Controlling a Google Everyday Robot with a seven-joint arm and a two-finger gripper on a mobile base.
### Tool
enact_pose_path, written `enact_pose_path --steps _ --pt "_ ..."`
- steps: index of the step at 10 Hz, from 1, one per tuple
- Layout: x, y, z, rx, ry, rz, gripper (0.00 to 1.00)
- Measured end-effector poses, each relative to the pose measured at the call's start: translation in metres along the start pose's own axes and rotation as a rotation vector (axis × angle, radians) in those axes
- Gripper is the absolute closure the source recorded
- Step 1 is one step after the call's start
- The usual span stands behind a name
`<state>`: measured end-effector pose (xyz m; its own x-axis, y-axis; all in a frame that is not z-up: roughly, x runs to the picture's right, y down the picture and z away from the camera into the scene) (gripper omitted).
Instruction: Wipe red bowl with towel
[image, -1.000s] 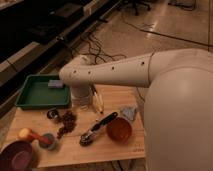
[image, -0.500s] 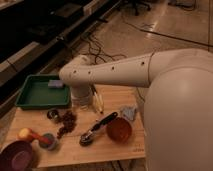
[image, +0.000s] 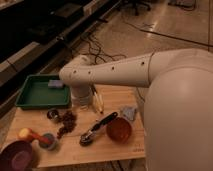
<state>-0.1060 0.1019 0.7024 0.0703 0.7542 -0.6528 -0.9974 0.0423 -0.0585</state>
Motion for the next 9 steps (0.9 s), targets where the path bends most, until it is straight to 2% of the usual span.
enact_pose_path --steps 1,4,6,8,9 --pt "-0.001 -0.002 -0.003 0.004 -0.009 0.012 0.35" --pt "0.002 -0.048 -0.016 -0.002 -0.032 0.074 0.35" --pt "0.012 -0.099 -0.033 -0.014 -0.050 0.127 0.35" --pt "0.018 -0.136 -0.045 -0.027 -0.067 0.181 0.35" --pt "0.020 -0.147 -0.049 -0.032 -0.073 0.200 0.35"
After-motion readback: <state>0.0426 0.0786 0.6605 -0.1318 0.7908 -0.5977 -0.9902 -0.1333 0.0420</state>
